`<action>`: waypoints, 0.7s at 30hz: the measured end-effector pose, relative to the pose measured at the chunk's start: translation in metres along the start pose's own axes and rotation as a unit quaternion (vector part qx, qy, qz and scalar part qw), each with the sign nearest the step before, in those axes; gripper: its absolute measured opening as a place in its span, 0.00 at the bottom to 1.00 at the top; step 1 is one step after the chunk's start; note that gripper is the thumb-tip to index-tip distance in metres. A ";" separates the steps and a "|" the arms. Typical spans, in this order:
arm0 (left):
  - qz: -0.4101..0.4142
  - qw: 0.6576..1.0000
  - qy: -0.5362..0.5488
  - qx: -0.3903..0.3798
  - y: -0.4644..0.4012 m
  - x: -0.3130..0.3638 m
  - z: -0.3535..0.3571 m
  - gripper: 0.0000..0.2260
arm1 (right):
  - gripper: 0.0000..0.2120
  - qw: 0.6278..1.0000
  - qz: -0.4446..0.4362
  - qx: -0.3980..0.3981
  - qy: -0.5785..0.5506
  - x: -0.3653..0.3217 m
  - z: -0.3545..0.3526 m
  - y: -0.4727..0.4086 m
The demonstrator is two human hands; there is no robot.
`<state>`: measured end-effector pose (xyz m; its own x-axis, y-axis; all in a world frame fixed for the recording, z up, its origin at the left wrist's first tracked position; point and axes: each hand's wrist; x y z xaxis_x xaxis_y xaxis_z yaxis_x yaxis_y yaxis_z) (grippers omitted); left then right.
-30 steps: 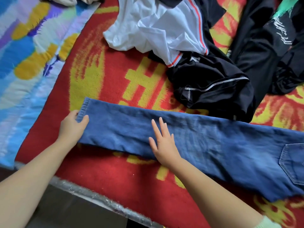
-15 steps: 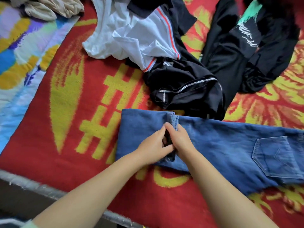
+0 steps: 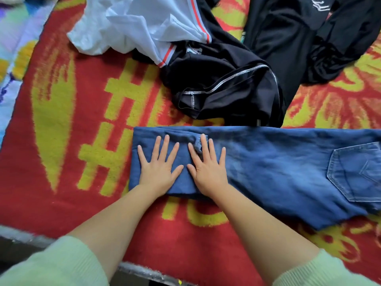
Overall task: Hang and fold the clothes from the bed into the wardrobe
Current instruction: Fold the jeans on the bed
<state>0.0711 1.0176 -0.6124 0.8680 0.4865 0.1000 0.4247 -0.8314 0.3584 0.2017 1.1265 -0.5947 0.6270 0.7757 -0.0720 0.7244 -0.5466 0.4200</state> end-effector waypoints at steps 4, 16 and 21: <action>-0.006 0.997 0.065 0.036 0.008 -0.005 -0.016 0.32 | 0.29 1.000 -0.005 -0.017 -0.022 0.003 -0.010 0.001; -0.187 0.630 0.751 -0.073 0.035 -0.028 -0.097 0.19 | 0.34 0.895 0.056 -0.126 -0.424 -0.014 -0.055 0.036; -0.003 0.684 0.713 -0.156 0.030 0.072 -0.147 0.34 | 0.24 0.654 0.149 -0.128 -0.731 0.036 -0.104 0.043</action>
<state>0.1086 1.0675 -0.4578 -0.3607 0.4426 0.8210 0.1587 -0.8383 0.5216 0.2259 1.1632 -0.4852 0.4689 -0.5852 -0.6616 0.5542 -0.3883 0.7362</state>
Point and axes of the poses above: each hand's wrist, its own y-axis away from the middle knuckle, its own z-axis out of the palm, x = y × z, and after that the axes turned 4 degrees about y, right-handed
